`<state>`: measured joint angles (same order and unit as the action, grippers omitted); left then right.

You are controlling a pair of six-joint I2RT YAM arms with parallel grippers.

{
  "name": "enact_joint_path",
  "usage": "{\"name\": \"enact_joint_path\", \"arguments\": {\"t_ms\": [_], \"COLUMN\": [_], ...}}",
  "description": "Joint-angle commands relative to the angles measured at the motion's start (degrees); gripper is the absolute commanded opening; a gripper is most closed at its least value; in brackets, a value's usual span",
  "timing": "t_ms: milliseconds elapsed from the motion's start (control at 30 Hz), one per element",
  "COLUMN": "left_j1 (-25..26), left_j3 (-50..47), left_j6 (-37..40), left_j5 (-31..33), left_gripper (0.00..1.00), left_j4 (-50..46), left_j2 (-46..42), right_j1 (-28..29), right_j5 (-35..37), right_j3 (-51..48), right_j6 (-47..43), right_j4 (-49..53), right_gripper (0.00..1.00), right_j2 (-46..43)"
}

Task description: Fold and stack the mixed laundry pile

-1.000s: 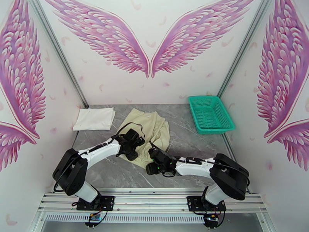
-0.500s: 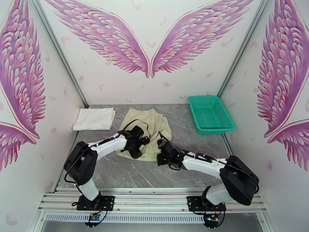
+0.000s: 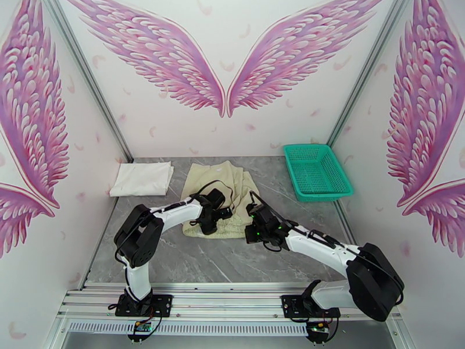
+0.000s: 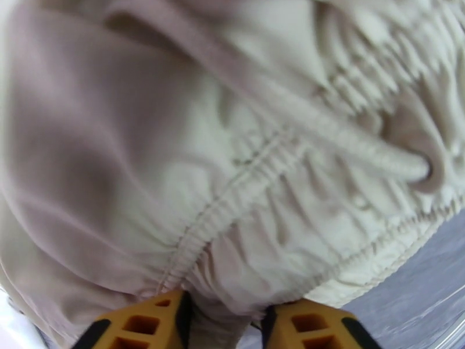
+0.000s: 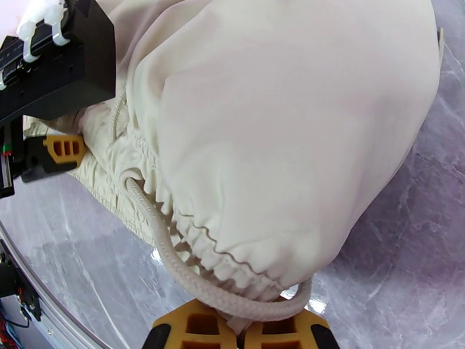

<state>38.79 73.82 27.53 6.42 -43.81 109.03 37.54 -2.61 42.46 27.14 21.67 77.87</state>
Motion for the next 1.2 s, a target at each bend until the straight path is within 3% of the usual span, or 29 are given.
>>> {"name": "enact_joint_path", "arguments": {"t_ms": [0, 133, 233, 400, 733, 967, 1067, 1167], "left_j1": [0.0, 0.0, -0.2, -2.1, -5.3, -7.8, -8.3, -8.9], "left_j3": [1.9, 2.0, 2.2, 2.9, 2.8, 2.3, 1.6, 0.5], "left_j6": [1.0, 0.3, -1.5, -5.7, -11.6, -13.7, -14.0, -13.6], "left_j5": [3.2, 1.8, 1.5, 0.6, -0.3, 1.2, 2.3, 5.3], "left_gripper": [0.23, 0.09, 0.0, 0.0, 0.0, 0.0, 0.0, 0.0], "left_j4": [0.6, 0.1, 1.0, 2.9, 3.2, 1.4, 0.7, -0.7], "left_j2": [0.2, -1.8, -4.3, -8.5, -14.8, -17.5, -18.3, -18.8], "right_j1": [-0.4, -0.5, -0.5, -0.3, 4.8, 7.5, 7.4, 7.0], "right_j5": [0.1, 1.5, 1.6, -3.0, 0.7, 4.2, 6.3, 9.9], "right_j3": [-1.2, -1.4, -2.1, -6.2, -11.0, -7.3, -4.7, 0.5], "right_j6": [0.8, 1.1, 1.8, 3.7, 6.8, 10.3, 11.9, 10.4], "right_j4": [1.0, 1.4, -0.2, -7.6, -11.5, -19.2, -22.7, -19.6], "right_gripper": [0.08, 0.17, 0.37, 0.56, 0.73, 0.73, 0.67, 0.54], "right_j2": [-2.2, -3.4, -3.9, -5.9, -7.3, 4.0, 9.3, 13.5]}}
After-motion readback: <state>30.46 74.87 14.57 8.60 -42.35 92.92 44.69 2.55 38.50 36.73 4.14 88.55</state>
